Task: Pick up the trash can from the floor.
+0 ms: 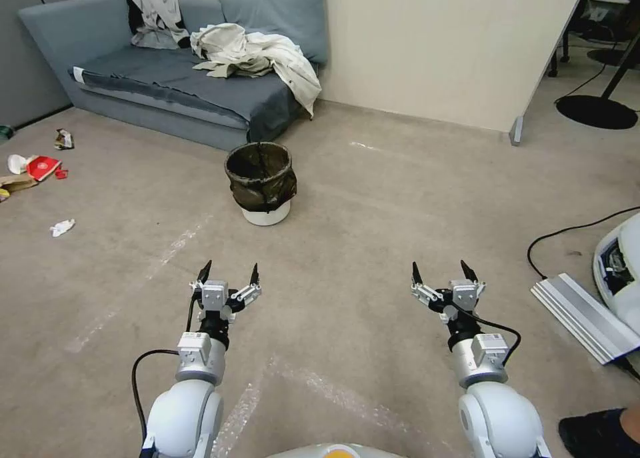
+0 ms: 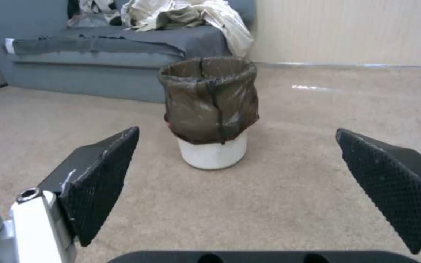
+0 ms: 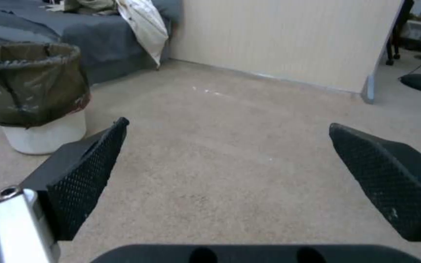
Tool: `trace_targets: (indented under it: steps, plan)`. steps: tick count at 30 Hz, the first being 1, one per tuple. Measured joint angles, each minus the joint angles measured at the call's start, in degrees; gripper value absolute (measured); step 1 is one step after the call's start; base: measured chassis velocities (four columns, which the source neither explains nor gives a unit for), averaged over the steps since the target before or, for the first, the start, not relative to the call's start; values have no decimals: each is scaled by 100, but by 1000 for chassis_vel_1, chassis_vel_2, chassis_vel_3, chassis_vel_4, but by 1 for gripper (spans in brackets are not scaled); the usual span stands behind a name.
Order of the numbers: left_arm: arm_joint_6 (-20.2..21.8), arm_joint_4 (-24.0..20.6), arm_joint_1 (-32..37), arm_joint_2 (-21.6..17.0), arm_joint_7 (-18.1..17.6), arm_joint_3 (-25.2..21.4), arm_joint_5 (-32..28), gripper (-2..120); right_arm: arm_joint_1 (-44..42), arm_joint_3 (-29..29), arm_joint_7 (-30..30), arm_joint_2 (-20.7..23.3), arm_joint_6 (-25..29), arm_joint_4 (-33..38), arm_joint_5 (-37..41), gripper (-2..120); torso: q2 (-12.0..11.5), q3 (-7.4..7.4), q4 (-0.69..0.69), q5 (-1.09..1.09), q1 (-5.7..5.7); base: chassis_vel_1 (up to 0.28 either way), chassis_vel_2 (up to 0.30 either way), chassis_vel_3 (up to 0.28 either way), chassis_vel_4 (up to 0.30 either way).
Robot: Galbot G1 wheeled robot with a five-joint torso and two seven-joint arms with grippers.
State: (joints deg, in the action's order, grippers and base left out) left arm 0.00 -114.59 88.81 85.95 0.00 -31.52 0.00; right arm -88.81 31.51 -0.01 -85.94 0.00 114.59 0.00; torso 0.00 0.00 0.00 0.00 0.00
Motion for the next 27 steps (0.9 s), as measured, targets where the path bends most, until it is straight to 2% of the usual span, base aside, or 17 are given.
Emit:
trace_targets:
  steps: [18,21,22,24,25,26,27]
  plan:
    - [31,-56,6,0,0,0,-39,100,-24,10,-2,-17,-48,107,22,100,0,0,0,1,1,0,0,0,0]
    - [460,-565,70,3,0,-1,-505,100,-174,67,-53,-120,-315,676,188,100,0,0,0,1,0,0,0,0,0]
    - [460,-565,70,3,0,-1,-505,100,-174,67,-53,-120,-315,676,188,100,0,0,0,1,0,0,0,0,0]
    - [783,-936,120,11,0,2,-851,100,-277,106,-86,-185,-495,1034,296,100,0,0,0,0,0,0,0,0,0]
    - [1114,-1321,170,17,0,4,-1210,100,-381,147,-123,-256,-683,1418,414,100,0,0,0,0,0,0,0,0,0]
    - [1114,-1321,170,17,0,4,-1210,100,-381,147,-123,-256,-683,1418,414,100,0,0,0,0,0,0,0,0,0]
    - [1289,-1540,206,18,4,-4,-1379,100,-442,172,-155,-299,-770,1646,506,100,0,0,-2,0,0,0,0,0,0]
